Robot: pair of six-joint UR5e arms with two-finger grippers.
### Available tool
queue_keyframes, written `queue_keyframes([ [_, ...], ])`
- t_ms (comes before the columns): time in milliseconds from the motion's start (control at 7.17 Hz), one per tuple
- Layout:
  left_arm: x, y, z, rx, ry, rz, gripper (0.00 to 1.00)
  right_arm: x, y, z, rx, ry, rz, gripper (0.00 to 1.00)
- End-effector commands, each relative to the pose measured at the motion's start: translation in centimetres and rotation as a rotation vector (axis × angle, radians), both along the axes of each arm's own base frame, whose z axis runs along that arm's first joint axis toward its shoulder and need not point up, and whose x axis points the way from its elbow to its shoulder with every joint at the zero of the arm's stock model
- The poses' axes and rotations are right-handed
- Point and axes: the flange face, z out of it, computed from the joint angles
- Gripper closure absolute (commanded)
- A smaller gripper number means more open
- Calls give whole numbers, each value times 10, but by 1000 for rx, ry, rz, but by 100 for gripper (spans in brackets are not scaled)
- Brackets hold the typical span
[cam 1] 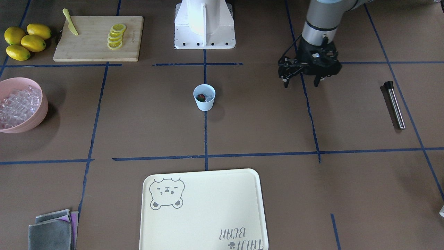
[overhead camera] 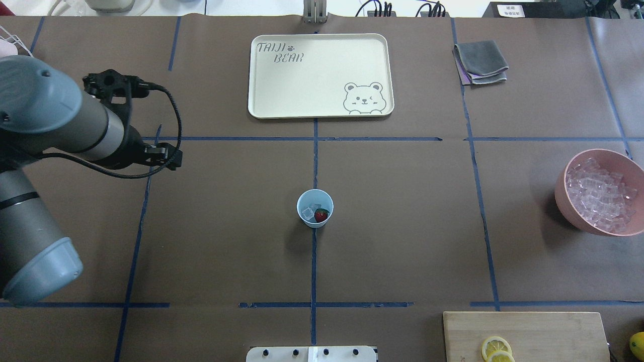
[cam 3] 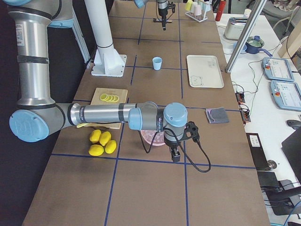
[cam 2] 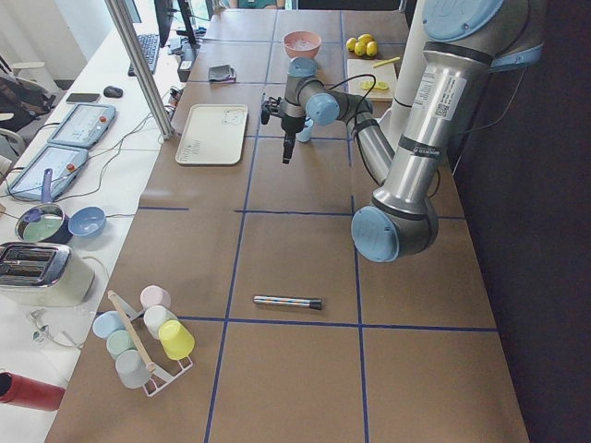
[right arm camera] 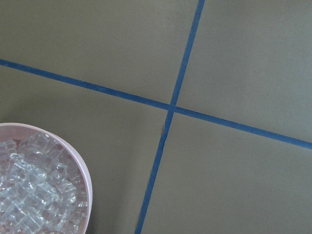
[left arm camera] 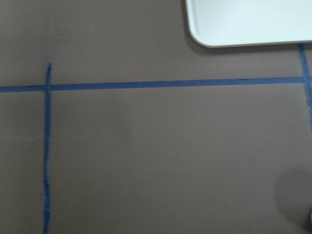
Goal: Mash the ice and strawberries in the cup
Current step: 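Withdraw the left gripper from the cup toward the table edge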
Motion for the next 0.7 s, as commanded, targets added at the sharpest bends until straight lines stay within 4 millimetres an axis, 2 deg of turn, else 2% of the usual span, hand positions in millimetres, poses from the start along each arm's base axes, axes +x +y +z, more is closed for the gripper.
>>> queue_keyframes([
  [0,-76,5,79,8,33,32,0,0,0,-1,-1,0,3,1],
  [140,-106,14,121,15,15,71,0,0,0,0,-4,-1,3,1],
  [419,-146,32,203,77,37,48,0,0,1,1,-5,-1,4,1],
  [558,-160,44,240,74,62,49,0,0,1,2,-9,-1,6,1],
])
